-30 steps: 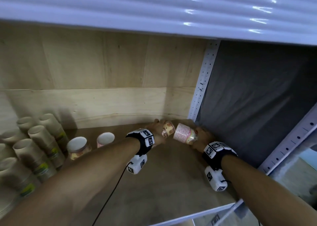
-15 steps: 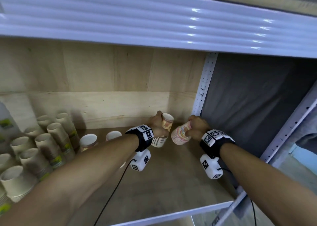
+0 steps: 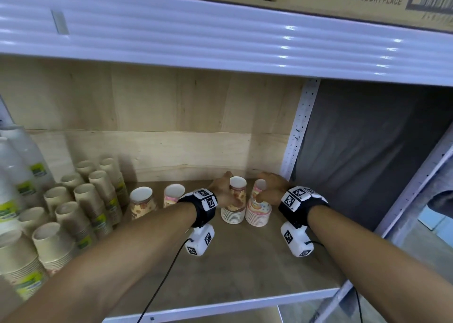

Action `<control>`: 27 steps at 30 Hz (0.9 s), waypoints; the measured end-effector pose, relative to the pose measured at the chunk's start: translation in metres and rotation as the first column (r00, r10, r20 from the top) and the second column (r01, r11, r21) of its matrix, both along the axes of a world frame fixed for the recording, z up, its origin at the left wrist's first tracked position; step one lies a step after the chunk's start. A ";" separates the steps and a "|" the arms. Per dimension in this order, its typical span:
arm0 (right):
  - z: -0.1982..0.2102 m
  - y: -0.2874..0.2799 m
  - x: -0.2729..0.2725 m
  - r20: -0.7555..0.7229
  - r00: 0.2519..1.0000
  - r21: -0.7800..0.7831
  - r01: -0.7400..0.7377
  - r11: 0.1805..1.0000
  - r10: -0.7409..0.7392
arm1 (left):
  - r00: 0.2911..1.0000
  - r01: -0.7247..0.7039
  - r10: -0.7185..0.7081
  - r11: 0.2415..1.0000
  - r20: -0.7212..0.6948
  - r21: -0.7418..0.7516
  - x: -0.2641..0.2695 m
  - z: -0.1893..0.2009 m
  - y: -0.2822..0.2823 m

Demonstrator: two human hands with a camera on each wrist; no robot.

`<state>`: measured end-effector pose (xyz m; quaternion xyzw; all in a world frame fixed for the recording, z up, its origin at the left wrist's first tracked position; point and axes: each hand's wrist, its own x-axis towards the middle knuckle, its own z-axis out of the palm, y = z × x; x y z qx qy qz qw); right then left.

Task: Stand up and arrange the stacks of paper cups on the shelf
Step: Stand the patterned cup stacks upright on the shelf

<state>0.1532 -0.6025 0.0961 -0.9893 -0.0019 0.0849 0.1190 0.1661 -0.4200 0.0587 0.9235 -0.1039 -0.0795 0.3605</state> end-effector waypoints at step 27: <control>0.017 0.010 0.026 0.021 0.997 -0.019 -0.079 0.997 0.080 | 0.978 0.177 -0.205 0.912 0.036 0.369 0.018 0.063 -0.016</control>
